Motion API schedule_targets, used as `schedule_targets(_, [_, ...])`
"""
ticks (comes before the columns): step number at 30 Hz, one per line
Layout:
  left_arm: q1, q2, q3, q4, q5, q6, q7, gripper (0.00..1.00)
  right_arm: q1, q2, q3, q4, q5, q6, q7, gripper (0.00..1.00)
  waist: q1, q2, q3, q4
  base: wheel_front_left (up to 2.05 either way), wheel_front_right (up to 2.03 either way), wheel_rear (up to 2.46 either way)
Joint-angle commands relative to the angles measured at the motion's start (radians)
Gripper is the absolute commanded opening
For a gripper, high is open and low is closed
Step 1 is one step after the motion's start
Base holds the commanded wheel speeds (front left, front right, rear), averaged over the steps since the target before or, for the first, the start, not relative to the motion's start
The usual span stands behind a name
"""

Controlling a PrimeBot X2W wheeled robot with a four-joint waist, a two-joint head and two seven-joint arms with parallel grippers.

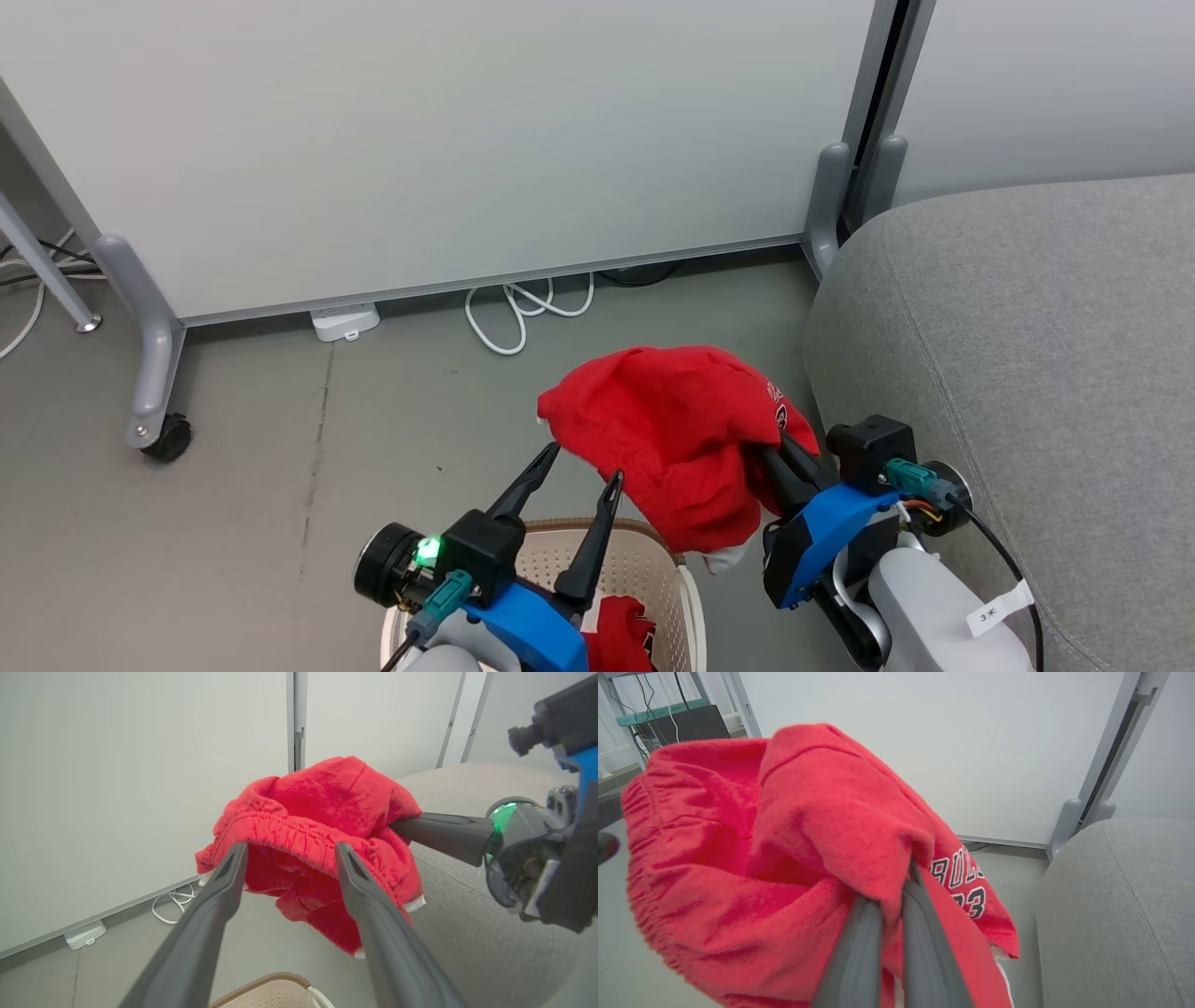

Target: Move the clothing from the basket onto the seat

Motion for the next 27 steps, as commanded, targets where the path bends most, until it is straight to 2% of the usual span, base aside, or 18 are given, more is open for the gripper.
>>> schedule_targets(1, [0.024, 0.007, 0.018, -0.006, 0.011, 0.003, -0.005, 1.00, 0.004, -0.001, -0.003, -0.006, -0.004, 0.000, -0.008, 0.00, 0.0000, -0.0001, 0.001, -0.002, 0.00, 0.00, 0.00])
schedule_targets(9, [0.109, 0.005, 0.121, -0.023, 0.064, -0.013, -0.005, 1.00, 0.007, -0.003, -0.005, -0.011, -0.004, 0.000, -0.006, 0.00, 0.0000, -0.0001, 0.007, -0.009, 0.00, 0.00, 0.00])
schedule_targets(20, [0.153, -0.034, 0.196, -0.018, 0.129, -0.057, -0.005, 1.00, 0.017, -0.003, -0.013, -0.016, -0.008, 0.000, -0.005, 0.00, 0.0000, -0.0001, 0.005, -0.012, 0.00, 0.00, 0.00])
schedule_targets(27, [0.157, -0.051, 0.238, -0.028, 0.163, -0.080, -0.005, 1.00, 0.015, 0.000, 0.001, -0.038, 0.003, 0.000, 0.001, 0.00, 0.0000, -0.0001, 0.016, -0.058, 0.00, 0.00, 0.00])
